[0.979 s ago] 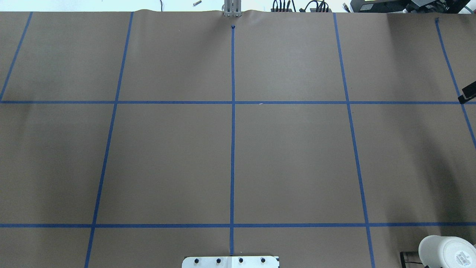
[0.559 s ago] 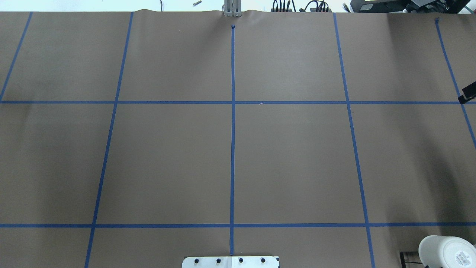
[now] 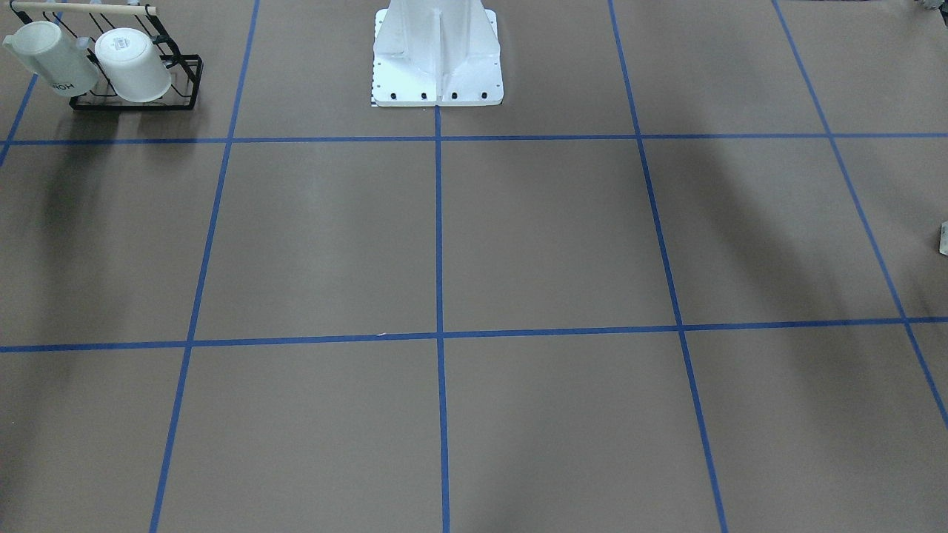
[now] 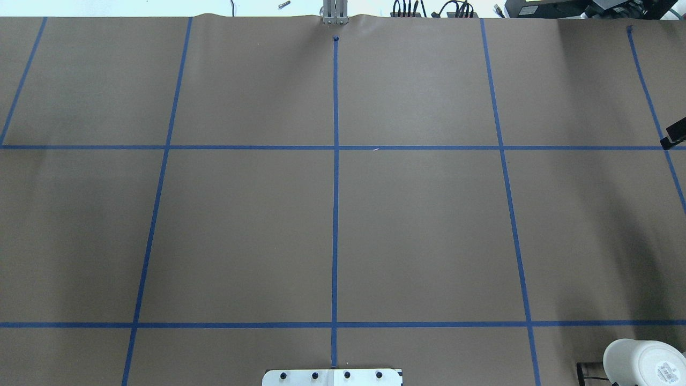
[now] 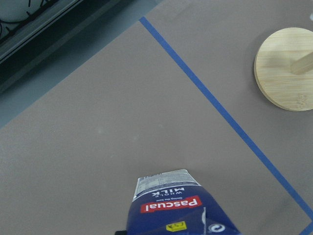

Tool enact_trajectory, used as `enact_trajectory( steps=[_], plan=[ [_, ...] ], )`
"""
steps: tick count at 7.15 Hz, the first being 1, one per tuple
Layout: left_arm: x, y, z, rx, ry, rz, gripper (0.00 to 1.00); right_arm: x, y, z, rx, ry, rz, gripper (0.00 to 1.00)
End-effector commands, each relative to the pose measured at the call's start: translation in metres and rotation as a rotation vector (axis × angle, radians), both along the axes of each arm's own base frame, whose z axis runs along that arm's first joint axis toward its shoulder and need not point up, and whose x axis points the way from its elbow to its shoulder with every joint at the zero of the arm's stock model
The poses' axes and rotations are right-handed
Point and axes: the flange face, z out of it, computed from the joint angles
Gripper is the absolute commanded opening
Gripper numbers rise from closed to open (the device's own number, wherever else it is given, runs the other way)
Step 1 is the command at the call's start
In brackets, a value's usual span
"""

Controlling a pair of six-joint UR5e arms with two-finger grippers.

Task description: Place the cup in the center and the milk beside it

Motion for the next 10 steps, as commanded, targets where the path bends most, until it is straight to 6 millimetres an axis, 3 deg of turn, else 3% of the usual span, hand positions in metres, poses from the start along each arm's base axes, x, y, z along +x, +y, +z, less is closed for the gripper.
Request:
enact_trajectory(
  steps=[1,2,3,5,7,8,9,10],
  plan=[
    [0.000,-0.002,-0.002,0.007,-0.001,0.001,0.42,0.022,0.009,0.003,-0.004,-0.006,0.024,1.00],
    [0.000,-0.002,-0.002,0.005,-0.001,0.001,0.42,0.043,0.028,0.031,0.004,0.003,-0.013,1.00],
    [0.000,-0.002,-0.001,0.004,-0.001,0.001,0.42,0.085,0.039,0.062,0.004,0.014,0.005,1.00],
    [0.000,-0.002,-0.002,0.005,-0.001,0.001,0.42,0.139,0.069,0.140,0.000,0.022,-0.039,1.00],
    [0.000,-0.002,-0.003,0.009,-0.002,0.002,0.42,0.142,0.082,0.187,-0.060,0.027,-0.068,0.90],
    [0.000,-0.002,-0.002,0.009,-0.002,0.003,0.42,0.150,0.083,0.190,0.032,0.047,-0.102,0.90],
    [0.000,-0.002,-0.004,0.015,-0.003,0.002,0.42,0.159,0.097,0.217,-0.001,0.083,-0.110,0.90],
    [-0.001,-0.003,-0.006,0.019,-0.003,0.001,0.42,0.170,0.097,0.228,-0.006,0.079,-0.093,0.90]
  ],
)
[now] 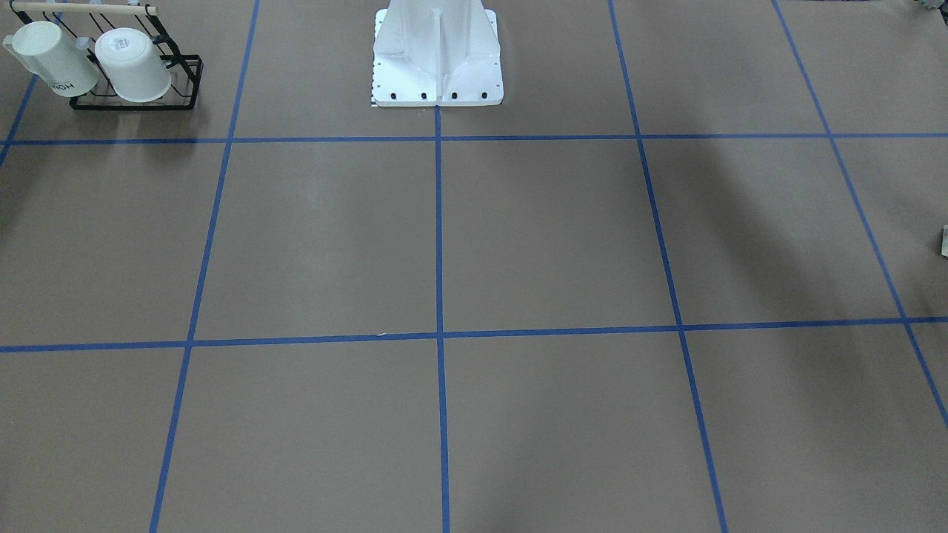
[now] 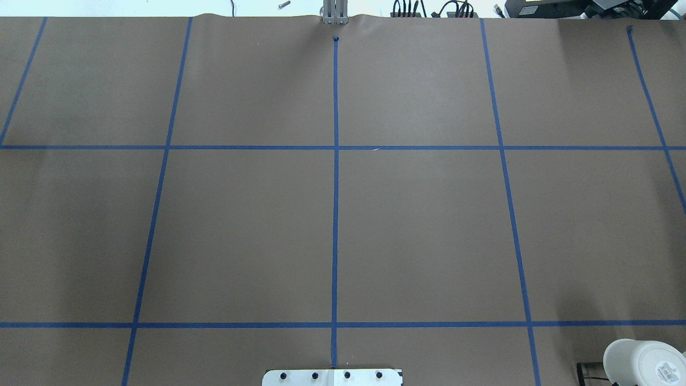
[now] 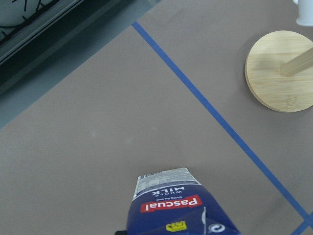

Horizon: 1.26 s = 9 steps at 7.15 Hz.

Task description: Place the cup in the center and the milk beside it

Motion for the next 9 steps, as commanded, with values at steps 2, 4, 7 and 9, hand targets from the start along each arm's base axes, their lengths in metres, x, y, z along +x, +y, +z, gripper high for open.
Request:
enact_trajectory(
  steps=[2,4,7,9],
  plan=[
    [0.000,-0.001,-0.002,0.007,-0.001,0.000,0.42,0.015,0.019,0.054,-0.014,0.011,0.000,0.90],
    [0.000,0.000,-0.002,0.007,-0.001,0.001,0.42,0.016,0.025,0.071,-0.027,0.014,0.004,0.86],
    [0.000,0.000,-0.002,0.010,-0.002,0.004,0.42,0.015,0.015,0.070,-0.048,0.012,0.034,0.00],
    [0.000,-0.001,-0.002,0.012,-0.002,0.006,0.42,0.015,0.017,0.072,-0.058,0.003,0.039,0.00]
  ],
)
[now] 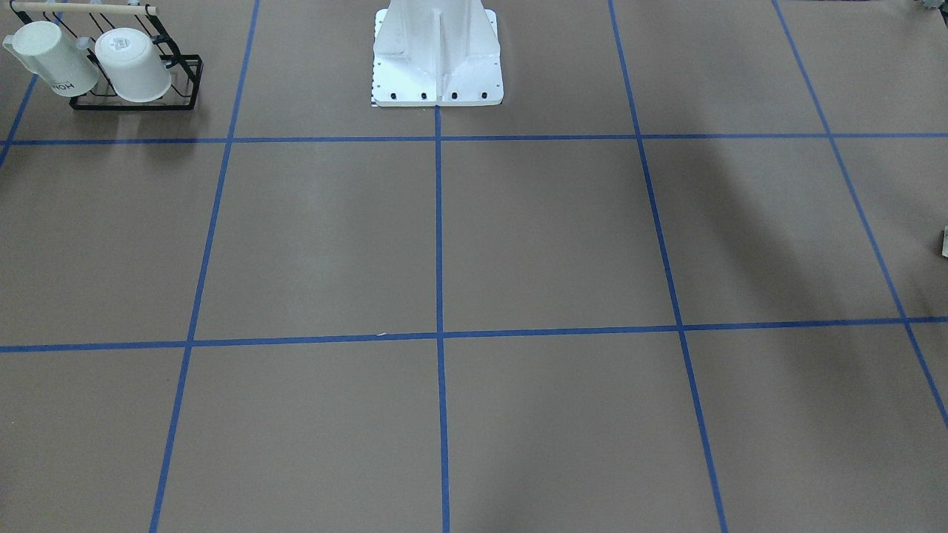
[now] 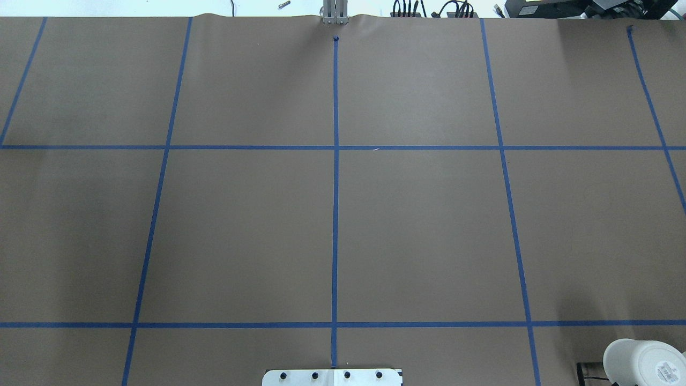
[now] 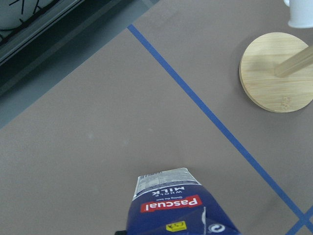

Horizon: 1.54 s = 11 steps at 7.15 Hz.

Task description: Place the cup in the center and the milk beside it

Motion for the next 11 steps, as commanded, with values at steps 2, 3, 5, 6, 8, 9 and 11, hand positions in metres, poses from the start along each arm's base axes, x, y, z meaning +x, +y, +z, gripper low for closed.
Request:
enact_trajectory(
  steps=[2,3,5,6,8,9,11],
  plan=[
    [0.000,-0.001,-0.001,0.005,-0.001,0.002,0.42,0.006,-0.021,-0.032,0.053,-0.050,0.036,0.00],
    [0.000,0.000,-0.001,0.003,0.001,0.002,0.42,0.016,-0.040,-0.085,0.080,-0.060,0.092,0.00],
    [0.002,0.000,-0.002,0.003,0.029,0.000,0.42,-0.044,-0.089,-0.250,0.076,-0.093,0.154,0.00],
    [0.002,-0.003,-0.006,0.009,0.028,-0.002,0.42,-0.110,-0.110,-0.321,0.084,-0.133,0.147,0.00],
    [0.001,-0.009,-0.014,0.017,0.028,-0.004,0.40,-0.251,-0.128,-0.457,0.021,-0.235,0.162,0.00],
    [0.000,-0.011,-0.019,0.021,0.028,-0.005,0.40,-0.331,-0.119,-0.517,-0.039,-0.260,0.177,0.00],
    [0.006,-0.014,-0.032,0.041,0.108,-0.005,0.38,-0.467,-0.071,-0.594,-0.095,-0.257,0.190,0.00]
  ],
)
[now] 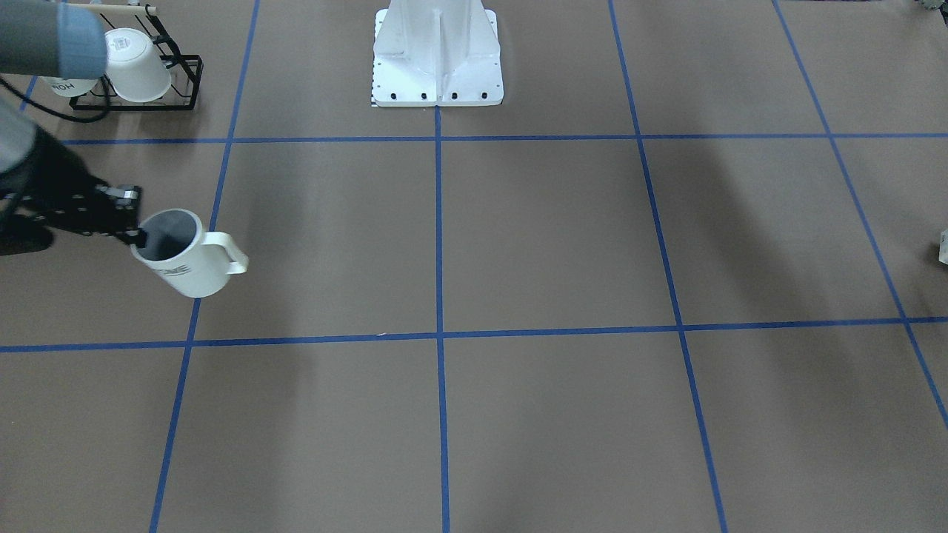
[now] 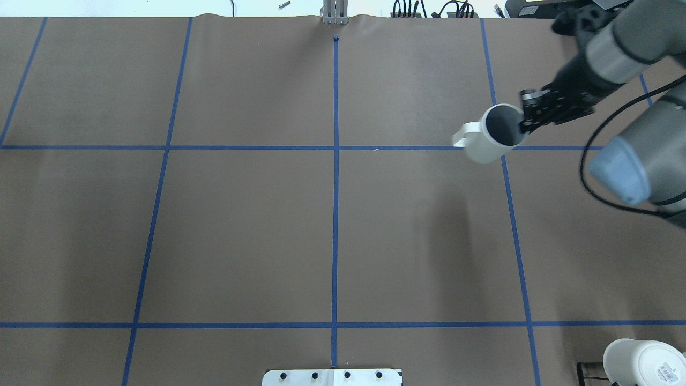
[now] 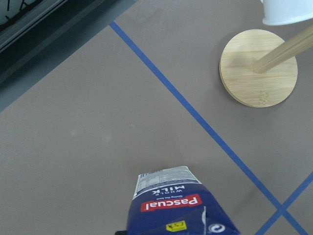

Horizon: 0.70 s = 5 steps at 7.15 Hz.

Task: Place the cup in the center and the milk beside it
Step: 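Move the white mug with the right gripper to the table center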

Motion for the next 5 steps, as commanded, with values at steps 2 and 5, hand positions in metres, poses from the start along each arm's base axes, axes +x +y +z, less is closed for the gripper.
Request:
enact_trajectory(
  steps=[2,5],
  plan=[
    [0.002,-0.024,-0.063,-0.003,0.061,-0.065,0.37,-0.153,0.076,-0.077,-0.041,0.001,0.008,0.00],
    [0.050,-0.079,-0.218,-0.035,0.065,-0.038,0.37,-0.211,0.089,-0.086,-0.029,0.042,0.007,0.00]
  ],
)
